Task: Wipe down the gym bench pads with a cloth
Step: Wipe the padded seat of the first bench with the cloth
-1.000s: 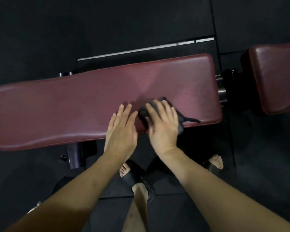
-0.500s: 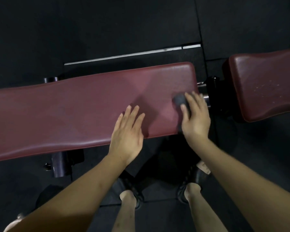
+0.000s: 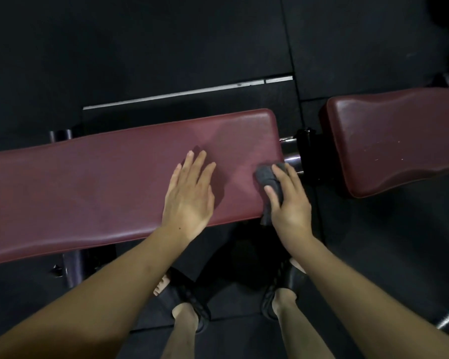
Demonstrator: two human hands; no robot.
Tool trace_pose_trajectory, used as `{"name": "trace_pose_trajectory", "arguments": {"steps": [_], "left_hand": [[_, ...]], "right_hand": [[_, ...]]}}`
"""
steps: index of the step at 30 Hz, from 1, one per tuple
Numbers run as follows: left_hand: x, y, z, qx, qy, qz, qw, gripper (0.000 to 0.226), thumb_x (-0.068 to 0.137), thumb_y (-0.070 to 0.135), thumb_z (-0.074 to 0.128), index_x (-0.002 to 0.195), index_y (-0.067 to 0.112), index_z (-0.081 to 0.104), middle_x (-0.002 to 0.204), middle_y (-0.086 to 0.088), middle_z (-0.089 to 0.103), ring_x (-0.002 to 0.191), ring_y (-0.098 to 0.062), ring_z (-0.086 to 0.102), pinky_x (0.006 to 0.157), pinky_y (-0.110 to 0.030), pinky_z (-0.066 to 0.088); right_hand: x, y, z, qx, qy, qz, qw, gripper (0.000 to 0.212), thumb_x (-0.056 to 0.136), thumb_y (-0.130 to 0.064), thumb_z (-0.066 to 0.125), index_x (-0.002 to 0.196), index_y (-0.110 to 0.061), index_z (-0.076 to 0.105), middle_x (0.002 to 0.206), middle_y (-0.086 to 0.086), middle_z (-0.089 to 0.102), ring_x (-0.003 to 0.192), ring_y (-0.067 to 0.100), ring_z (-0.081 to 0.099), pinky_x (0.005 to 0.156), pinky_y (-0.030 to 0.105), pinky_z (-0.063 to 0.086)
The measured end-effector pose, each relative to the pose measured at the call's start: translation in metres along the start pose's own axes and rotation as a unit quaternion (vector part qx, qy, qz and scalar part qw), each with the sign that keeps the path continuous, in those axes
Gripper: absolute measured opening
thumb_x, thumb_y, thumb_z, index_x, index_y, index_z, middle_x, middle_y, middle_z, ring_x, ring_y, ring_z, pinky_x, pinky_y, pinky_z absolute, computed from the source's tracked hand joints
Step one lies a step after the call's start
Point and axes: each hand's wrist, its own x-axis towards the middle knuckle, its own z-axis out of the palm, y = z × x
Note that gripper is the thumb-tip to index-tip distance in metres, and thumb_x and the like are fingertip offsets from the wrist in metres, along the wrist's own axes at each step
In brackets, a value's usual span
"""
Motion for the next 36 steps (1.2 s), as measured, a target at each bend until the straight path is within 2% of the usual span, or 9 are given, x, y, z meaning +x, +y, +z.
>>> {"name": "trace_pose_trajectory", "arguments": {"steps": [6, 9, 13, 17, 22, 27, 31, 33, 36], "left_hand": [[0.004, 0.005, 0.008, 0.003, -0.002, 0.007, 1.000, 0.052, 0.101, 0.016, 0.047, 0.153, 0.011, 0.044, 0.167, -0.010, 0.028, 0.158, -0.027, 0.010, 0.128, -0.048, 0.016], [0.006, 0.007, 0.008, 0.018, -0.010, -0.001, 1.000, 0.053, 0.102, 0.019, 0.043, 0.155, 0.012, 0.041, 0.168, -0.008, 0.026, 0.159, -0.026, 0.009, 0.128, -0.047, 0.016], [0.004, 0.001, 0.003, 0.021, -0.012, -0.003, 1.000, 0.053, 0.102, 0.019, 0.044, 0.154, 0.012, 0.042, 0.168, -0.008, 0.027, 0.158, -0.027, 0.010, 0.128, -0.048, 0.017], [-0.007, -0.011, -0.006, 0.015, -0.022, 0.009, 1.000, 0.053, 0.102, 0.018, 0.046, 0.155, 0.012, 0.040, 0.168, -0.008, 0.026, 0.159, -0.027, 0.009, 0.128, -0.049, 0.017], [-0.034, -0.033, -0.009, 0.013, -0.038, 0.000, 0.999, 0.055, 0.102, 0.018, 0.046, 0.156, 0.013, 0.038, 0.169, -0.008, 0.022, 0.159, -0.026, 0.005, 0.128, -0.048, 0.015], [-0.059, -0.054, -0.016, -0.007, -0.032, -0.019, 0.999, 0.055, 0.100, 0.016, 0.047, 0.154, 0.010, 0.041, 0.168, -0.009, 0.026, 0.159, -0.027, 0.008, 0.128, -0.050, 0.016], [-0.069, -0.062, -0.019, -0.006, -0.034, -0.020, 0.999, 0.054, 0.100, 0.017, 0.046, 0.153, 0.009, 0.043, 0.167, -0.010, 0.028, 0.158, -0.029, 0.011, 0.126, -0.052, 0.021], [-0.071, -0.061, -0.019, -0.010, -0.036, -0.018, 0.999, 0.053, 0.100, 0.017, 0.046, 0.153, 0.010, 0.043, 0.167, -0.010, 0.028, 0.158, -0.029, 0.012, 0.126, -0.052, 0.021], [-0.074, -0.056, -0.021, -0.027, -0.026, -0.030, 0.999, 0.052, 0.102, 0.017, 0.045, 0.154, 0.011, 0.041, 0.168, -0.008, 0.026, 0.159, -0.027, 0.009, 0.128, -0.050, 0.017]], "right_hand": [[0.119, -0.029, 0.025, -0.011, 0.039, -0.057, 0.998, 0.042, 0.104, -0.025, 0.060, 0.145, -0.016, 0.059, 0.161, 0.012, 0.043, 0.147, 0.029, 0.043, 0.121, 0.036, 0.035], [0.154, -0.042, 0.034, -0.019, 0.051, -0.060, 0.997, 0.042, 0.103, -0.027, 0.058, 0.144, -0.017, 0.060, 0.158, 0.013, 0.046, 0.146, 0.030, 0.044, 0.118, 0.043, 0.039], [0.092, -0.015, 0.023, -0.041, 0.041, -0.105, 0.993, 0.041, 0.104, -0.026, 0.058, 0.144, -0.015, 0.060, 0.158, 0.011, 0.046, 0.147, 0.030, 0.043, 0.120, 0.044, 0.037], [0.006, 0.011, 0.016, -0.034, 0.036, -0.085, 0.995, 0.041, 0.104, -0.022, 0.061, 0.145, -0.019, 0.059, 0.160, 0.004, 0.044, 0.150, 0.024, 0.039, 0.120, 0.042, 0.038], [-0.024, -0.015, 0.049, -0.095, 0.087, -0.073, 0.989, 0.038, 0.104, -0.026, 0.054, 0.139, -0.015, 0.064, 0.154, 0.013, 0.051, 0.144, 0.038, 0.044, 0.121, 0.051, 0.031], [-0.045, -0.084, 0.103, -0.100, 0.043, -0.181, 0.977, 0.038, 0.104, -0.025, 0.058, 0.141, -0.017, 0.063, 0.153, 0.010, 0.054, 0.146, 0.033, 0.044, 0.123, 0.049, 0.031], [-0.031, -0.050, 0.077, -0.110, 0.004, -0.278, 0.954, 0.037, 0.105, -0.025, 0.059, 0.140, -0.016, 0.065, 0.153, 0.012, 0.054, 0.145, 0.033, 0.047, 0.122, 0.047, 0.033], [-0.018, -0.025, 0.055, -0.137, 0.014, -0.254, 0.957, 0.038, 0.105, -0.028, 0.054, 0.140, -0.016, 0.063, 0.153, 0.012, 0.054, 0.143, 0.035, 0.049, 0.119, 0.049, 0.036], [-0.014, -0.016, 0.037, -0.109, 0.037, -0.136, 0.984, 0.040, 0.106, -0.031, 0.050, 0.141, -0.015, 0.062, 0.152, 0.011, 0.053, 0.144, 0.034, 0.044, 0.119, 0.051, 0.037]]}}
